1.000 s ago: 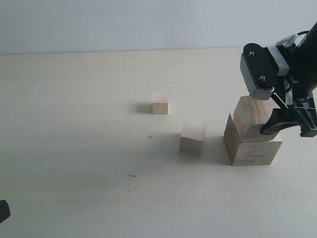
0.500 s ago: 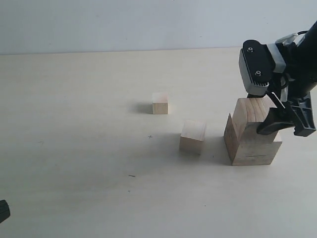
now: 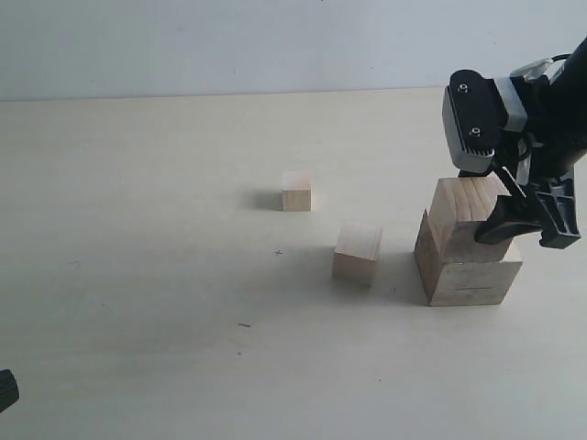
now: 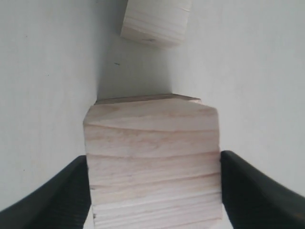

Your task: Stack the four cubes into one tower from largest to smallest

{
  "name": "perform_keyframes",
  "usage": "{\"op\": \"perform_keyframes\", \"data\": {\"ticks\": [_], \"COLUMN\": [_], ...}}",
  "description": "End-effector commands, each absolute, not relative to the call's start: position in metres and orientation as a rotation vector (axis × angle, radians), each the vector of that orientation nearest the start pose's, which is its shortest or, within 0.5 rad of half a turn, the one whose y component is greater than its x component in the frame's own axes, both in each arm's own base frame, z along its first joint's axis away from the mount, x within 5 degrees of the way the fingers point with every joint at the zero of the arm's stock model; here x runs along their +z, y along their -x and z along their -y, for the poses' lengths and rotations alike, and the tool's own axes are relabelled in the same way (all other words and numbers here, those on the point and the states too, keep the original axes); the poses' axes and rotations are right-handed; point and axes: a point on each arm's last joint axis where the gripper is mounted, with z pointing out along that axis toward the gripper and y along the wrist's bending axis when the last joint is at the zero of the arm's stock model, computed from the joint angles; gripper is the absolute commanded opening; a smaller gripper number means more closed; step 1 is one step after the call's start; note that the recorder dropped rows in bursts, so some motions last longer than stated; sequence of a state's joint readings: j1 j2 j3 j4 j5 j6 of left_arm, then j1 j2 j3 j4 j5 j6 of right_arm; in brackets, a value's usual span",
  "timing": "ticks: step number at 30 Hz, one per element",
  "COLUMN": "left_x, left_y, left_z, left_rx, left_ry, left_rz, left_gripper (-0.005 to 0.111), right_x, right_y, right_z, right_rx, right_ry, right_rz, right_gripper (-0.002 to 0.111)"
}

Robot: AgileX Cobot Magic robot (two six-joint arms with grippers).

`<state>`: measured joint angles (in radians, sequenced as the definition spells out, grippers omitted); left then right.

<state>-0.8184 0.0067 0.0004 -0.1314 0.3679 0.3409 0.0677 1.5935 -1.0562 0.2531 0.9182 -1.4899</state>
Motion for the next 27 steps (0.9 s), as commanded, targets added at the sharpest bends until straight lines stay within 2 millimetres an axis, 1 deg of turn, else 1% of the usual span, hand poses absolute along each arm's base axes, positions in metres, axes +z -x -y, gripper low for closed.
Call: {"op": "perform_keyframes", "data": {"ticks": [1, 5, 10, 13, 17, 18, 20, 22, 27], "left_x": [0.181, 0.181, 0.181, 0.181, 0.181, 0.181, 0.181, 0.181, 0.181], "left_y": [-0.033, -0.033, -0.033, -0.033, -0.033, -0.033, -0.033, -0.033, -0.033], "left_z": [0.042, 0.042, 0.042, 0.042, 0.042, 0.042, 0.042, 0.042, 0.042], "left_rx": [-0.465, -0.465, -0.465, -0.465, -0.465, -0.465, -0.465, -0.465, -0.465], "left_ry": [-0.948, -0.948, -0.948, -0.948, -0.948, -0.948, -0.948, -0.948, -0.948], "left_rz": [-1.609, -1.609, -1.609, -1.609, -1.609, -1.609, -1.609, -1.609, -1.609], "left_gripper": [0.0, 0.0, 0.0, 0.0, 0.0, 0.0, 0.0, 0.0, 0.0], "right_x": [0.228, 0.228, 0.231, 0.239, 0.23, 0.231, 0.243, 0.25, 0.257], "right_y": [-0.299, -0.3, -0.299, -0.294, -0.278, -0.277, -0.273, -0.272, -0.272], "right_z": [-0.039, -0.038, -0.037, -0.036, -0.035, -0.035, -0.034, -0.034, -0.034], "right_rx": [0.025, 0.024, 0.007, -0.021, -0.013, -0.038, -0.065, -0.081, -0.098], "right_ry": [1.831, 1.794, 1.801, 1.796, 1.798, 1.769, 1.669, 1.578, 1.454], "right_rz": [-2.161, -2.189, -2.187, -2.168, -2.184, -2.177, -2.196, -2.213, -2.237], "right_gripper": [0.069, 0.069, 0.069, 0.069, 0.07, 0.072, 0.076, 0.078, 0.078]}}
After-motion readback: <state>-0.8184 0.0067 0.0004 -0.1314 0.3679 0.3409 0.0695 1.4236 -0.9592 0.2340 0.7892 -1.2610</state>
